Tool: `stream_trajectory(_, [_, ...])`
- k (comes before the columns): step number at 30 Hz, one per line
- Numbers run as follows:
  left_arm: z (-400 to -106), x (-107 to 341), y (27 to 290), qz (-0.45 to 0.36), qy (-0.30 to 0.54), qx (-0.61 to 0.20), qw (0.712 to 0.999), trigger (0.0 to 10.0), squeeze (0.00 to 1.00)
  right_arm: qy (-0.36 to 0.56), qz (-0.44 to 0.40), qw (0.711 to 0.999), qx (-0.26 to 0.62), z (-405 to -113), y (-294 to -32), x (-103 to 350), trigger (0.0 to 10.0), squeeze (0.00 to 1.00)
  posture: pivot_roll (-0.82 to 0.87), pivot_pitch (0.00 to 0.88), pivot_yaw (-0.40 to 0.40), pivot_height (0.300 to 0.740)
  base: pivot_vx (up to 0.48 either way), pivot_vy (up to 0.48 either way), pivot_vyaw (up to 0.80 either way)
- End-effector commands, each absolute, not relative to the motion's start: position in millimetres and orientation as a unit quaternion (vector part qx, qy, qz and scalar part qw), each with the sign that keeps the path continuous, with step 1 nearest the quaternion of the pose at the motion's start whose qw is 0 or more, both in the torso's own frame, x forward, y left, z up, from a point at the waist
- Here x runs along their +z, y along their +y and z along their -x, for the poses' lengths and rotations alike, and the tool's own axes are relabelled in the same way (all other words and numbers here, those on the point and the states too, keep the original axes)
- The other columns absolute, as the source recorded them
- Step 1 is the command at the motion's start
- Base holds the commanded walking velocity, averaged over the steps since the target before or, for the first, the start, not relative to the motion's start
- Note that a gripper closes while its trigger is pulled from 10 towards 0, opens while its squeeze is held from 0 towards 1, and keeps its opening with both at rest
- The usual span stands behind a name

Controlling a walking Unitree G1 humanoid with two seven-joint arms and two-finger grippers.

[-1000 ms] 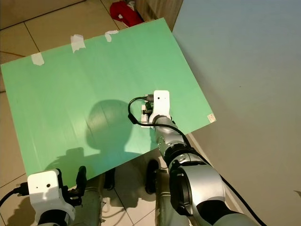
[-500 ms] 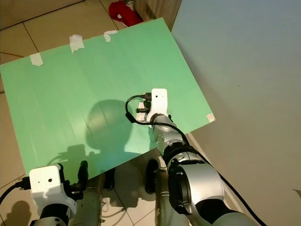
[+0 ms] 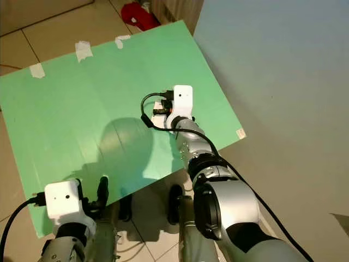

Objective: Hang keys on a hook

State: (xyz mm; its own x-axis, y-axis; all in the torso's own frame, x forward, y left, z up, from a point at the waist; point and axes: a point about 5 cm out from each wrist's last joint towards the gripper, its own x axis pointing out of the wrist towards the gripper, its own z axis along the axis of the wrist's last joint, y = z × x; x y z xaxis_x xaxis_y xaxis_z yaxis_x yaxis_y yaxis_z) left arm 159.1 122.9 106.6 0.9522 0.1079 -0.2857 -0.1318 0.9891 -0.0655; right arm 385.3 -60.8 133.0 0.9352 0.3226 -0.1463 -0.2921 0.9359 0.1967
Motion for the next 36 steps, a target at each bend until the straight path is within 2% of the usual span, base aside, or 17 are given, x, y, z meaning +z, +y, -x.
stream_trajectory(1, [-166.1,99.6,121.4,0.042,0.152,0.056,0.986,10.0,0.0,0.071,-0.078,0.983,0.152,-388.8,-69.9,138.7,0.0,0.0,0.25,0.361,-0.117,0.74,0.0,0.0,0.0])
stream_trajectory(6, [-188.1,95.6,124.4,0.028,0.139,0.043,0.989,10.0,0.0,0.03,-0.078,0.985,0.15,-397.0,-82.1,158.5,0.0,0.0,0.2,0.29,-0.115,0.74,0.0,0.0,0.0])
stream_trajectory(8, [-203.3,95.5,130.8,0.01,0.126,0.038,0.991,10.0,0.0,-0.001,-0.069,0.988,0.137,-401.8,-97.5,171.3,0.0,0.0,0.16,0.228,-0.108,0.74,0.0,0.0,0.0])
stream_trajectory(11, [-214.7,93.9,136.9,-0.003,0.117,0.035,0.993,10.0,0.0,-0.014,-0.057,0.99,0.129,-403.2,-105.6,175.7,0.0,0.0,0.14,0.198,-0.103,0.74,0.0,0.0,0.0])
stream_trajectory(13, [-226.5,93.4,142.6,-0.022,0.106,0.028,0.994,10.0,0.0,-0.032,-0.038,0.991,0.125,-403.2,-116.6,178.9,0.0,0.0,0.1,0.134,-0.088,0.74,0.0,0.0,0.0])
stream_trajectory(18, [-244.0,93.8,153.0,-0.036,0.092,0.023,0.995,10.0,0.0,-0.061,-0.008,0.993,0.103,-400.7,-141.1,181.7,0.0,0.0,0.04,0.057,-0.061,0.74,0.0,0.0,0.0])
stream_trajectory(22, [-257.4,97.4,170.7,-0.032,0.075,0.021,0.996,10.0,0.0,-0.084,0.016,0.994,0.068,-382.5,-175.9,167.1,0.0,0.0,-0.01,0.008,-0.016,0.74,0.0,0.0,0.0])
stream_trajectory(27, [-258.0,99.6,180.6,-0.027,0.061,0.01,0.998,10.0,0.0,-0.073,0.024,0.996,0.04,-355.9,-189.9,137.1,0.0,0.0,-0.05,0.0,0.029,0.74,0.0,0.0,0.0])
stream_trajectory(30, [-245.2,95.2,179.6,-0.033,0.059,-0.001,0.998,10.0,0.0,-0.063,0.024,0.997,0.023,-333.1,-197.3,117.1,0.0,0.0,-0.07,0.0,0.047,0.74,0.0,0.0,0.0])
stream_trajectory(34, [-216.4,85.4,167.6,0.002,0.064,-0.024,0.998,10.0,0.0,-0.037,0.03,0.999,0.025,-291.3,-198.5,95.7,0.0,0.0,-0.1,0.0,0.06,0.74,0.0,0.0,0.0])
stream_trajectory(36, [-214.8,82.9,163.0,0.006,0.066,-0.029,0.997,10.0,0.0,-0.02,0.028,0.999,0.025,-278.8,-196.8,87.2,0.0,0.0,-0.11,0.0,0.064,0.74,0.0,0.0,0.0])
